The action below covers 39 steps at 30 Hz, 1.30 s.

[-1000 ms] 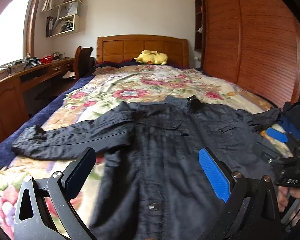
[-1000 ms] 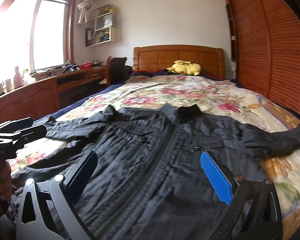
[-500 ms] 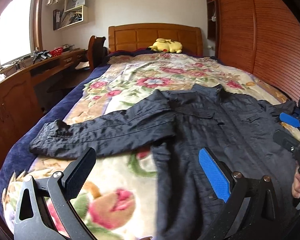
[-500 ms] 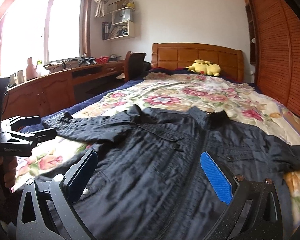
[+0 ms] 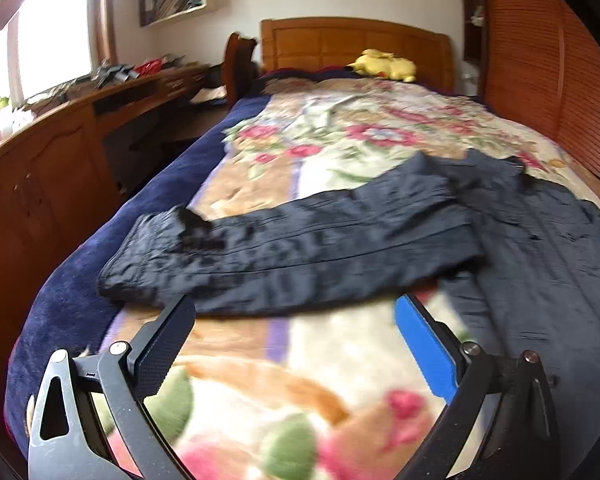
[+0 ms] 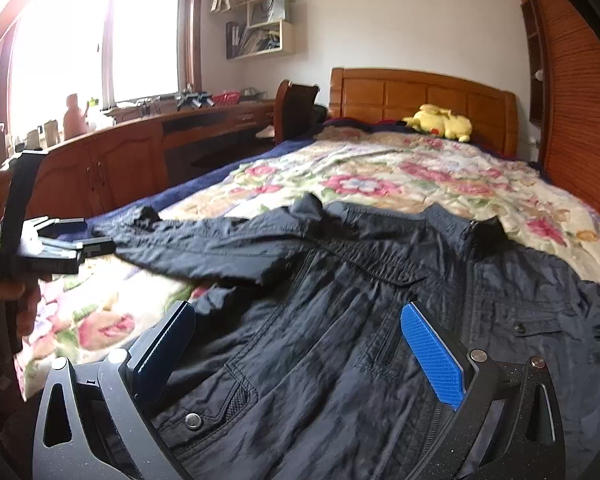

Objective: Fold large clothes
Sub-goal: 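Reach the left gripper to the jacket sleeve cuff and grasp it, then lift the sleeve with the left gripper, fold it across the jacket body, release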

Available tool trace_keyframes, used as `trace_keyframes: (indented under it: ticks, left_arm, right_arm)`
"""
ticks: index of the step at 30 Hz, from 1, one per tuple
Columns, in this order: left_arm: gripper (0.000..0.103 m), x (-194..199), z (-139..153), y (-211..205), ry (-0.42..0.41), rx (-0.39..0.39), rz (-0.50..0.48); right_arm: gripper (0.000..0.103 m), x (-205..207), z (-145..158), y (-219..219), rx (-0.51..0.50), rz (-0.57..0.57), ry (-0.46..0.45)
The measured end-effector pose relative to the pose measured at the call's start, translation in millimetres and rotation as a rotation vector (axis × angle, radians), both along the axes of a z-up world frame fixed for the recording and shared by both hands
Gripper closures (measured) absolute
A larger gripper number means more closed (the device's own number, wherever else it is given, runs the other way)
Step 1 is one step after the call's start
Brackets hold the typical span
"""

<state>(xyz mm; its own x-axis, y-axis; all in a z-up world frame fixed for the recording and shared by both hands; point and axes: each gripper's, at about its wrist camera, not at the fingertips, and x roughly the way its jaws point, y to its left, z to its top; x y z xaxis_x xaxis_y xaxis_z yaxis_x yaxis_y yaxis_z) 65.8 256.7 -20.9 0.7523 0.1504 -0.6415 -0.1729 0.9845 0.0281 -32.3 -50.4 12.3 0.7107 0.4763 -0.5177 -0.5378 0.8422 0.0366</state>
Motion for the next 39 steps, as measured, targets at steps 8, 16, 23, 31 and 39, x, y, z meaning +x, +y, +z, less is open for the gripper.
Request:
trace_keyframes:
  ticks: [8,16,23,31,39]
  left_arm:
    - [0.007,25.8,-22.0,70.2,0.071,-0.022,0.124]
    - [0.011,38.5,-29.5,133.5,0.099,-0.039,0.26]
    - [0.011,39.2,-48.0,162.1,0.141,-0.103,0.314]
    - [0.054,34.8,-50.3,164.7,0.131,-0.178,0.282]
    - [0.086,38.8,-33.7,137.2,0.125,-0.143,0.214]
  right_arm:
    - [0.001,12.3,-2.1,7.5,-0.004,0.016,0.039]
    - [0.001,15.6,-11.1,16.1,-0.027,0.012,0.046]
    - [0.001,16.0,-14.0,16.8,-0.03,0.009,0.047]
    - [0.001,14.0,-15.3,16.8,-0.032,0.01,0.041]
    - [0.001,12.8,-14.4,14.2,-0.019,0.013,0.04]
